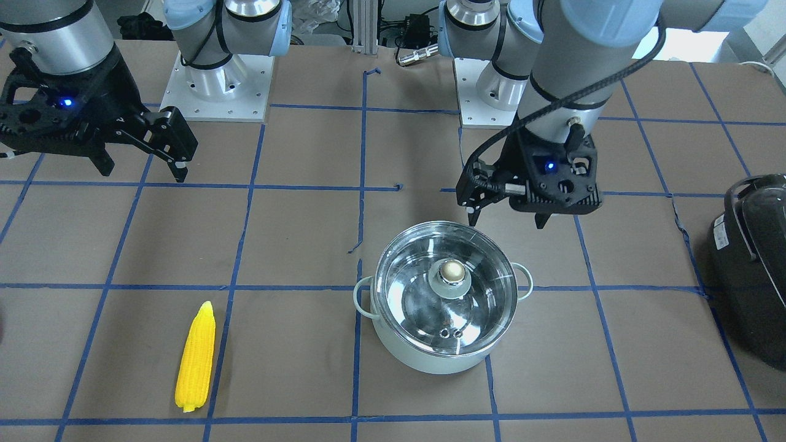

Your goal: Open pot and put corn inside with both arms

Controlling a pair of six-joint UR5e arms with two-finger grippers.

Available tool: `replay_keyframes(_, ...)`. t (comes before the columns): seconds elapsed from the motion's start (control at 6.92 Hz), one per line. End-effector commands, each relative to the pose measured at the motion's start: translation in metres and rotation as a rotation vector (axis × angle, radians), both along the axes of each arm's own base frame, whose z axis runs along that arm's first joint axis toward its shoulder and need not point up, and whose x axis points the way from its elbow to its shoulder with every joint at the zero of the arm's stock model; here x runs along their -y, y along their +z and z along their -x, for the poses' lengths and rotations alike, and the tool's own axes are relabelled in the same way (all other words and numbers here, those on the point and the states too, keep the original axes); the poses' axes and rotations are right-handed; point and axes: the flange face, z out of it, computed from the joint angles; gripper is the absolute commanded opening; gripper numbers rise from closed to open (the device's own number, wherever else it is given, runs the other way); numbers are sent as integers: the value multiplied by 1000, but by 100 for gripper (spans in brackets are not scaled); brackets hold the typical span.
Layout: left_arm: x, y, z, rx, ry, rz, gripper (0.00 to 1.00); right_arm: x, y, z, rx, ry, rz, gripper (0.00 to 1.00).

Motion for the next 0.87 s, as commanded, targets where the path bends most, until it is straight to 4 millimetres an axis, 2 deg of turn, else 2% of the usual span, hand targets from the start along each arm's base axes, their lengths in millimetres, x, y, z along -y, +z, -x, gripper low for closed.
replay_keyframes(0.0, 32, -53, 16, -2, 32, -12, 96, 0, 0, 0, 0, 1, 0, 100)
replay_keyframes(0.29, 45, -89, 37, -9, 57, -15, 95, 5, 1, 4, 1, -7, 4, 100)
replay_keyframes(0.43, 44, -98, 42, -7, 51, -25, 94, 15, -6, 4, 31, -6, 19, 100)
replay_keyframes(0.58, 36, -113, 42, -8, 43, -54, 93, 35, -20, 4, 47, -5, 44, 100)
replay_keyframes(0.72, 33, -114, 42, -13, 37, -29, 92, 53, -41, 5, 38, -5, 26, 100)
